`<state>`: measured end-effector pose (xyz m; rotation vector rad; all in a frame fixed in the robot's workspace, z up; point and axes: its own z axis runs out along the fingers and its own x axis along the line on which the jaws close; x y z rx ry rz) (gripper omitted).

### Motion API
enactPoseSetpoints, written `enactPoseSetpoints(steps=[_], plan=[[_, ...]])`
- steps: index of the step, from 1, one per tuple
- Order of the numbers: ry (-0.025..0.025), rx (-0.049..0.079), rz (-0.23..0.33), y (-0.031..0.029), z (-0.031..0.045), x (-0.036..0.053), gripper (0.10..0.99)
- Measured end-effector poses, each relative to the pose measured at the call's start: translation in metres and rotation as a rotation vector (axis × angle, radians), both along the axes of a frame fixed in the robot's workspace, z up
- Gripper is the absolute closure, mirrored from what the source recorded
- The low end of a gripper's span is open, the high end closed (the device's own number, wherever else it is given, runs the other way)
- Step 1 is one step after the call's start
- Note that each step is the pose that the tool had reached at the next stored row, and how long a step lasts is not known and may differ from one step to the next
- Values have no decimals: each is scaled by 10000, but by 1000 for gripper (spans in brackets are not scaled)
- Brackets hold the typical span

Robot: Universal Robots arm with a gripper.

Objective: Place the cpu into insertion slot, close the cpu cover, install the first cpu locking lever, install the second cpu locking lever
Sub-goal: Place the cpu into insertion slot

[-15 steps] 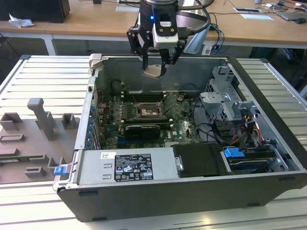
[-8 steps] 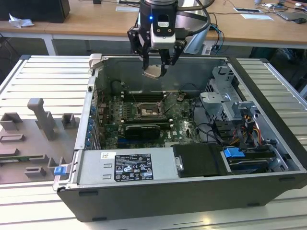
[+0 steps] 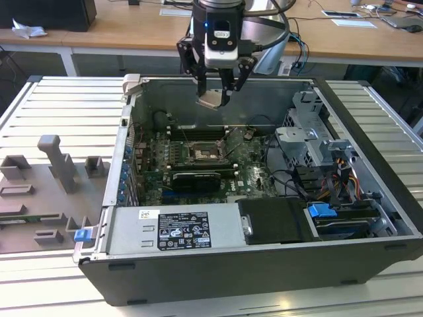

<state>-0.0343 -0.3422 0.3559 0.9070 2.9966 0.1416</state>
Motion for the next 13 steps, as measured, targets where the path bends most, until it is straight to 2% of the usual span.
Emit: enactPoseSetpoints(steps=[13], plan=[[1,-3,-813,0,-18,0,557]])
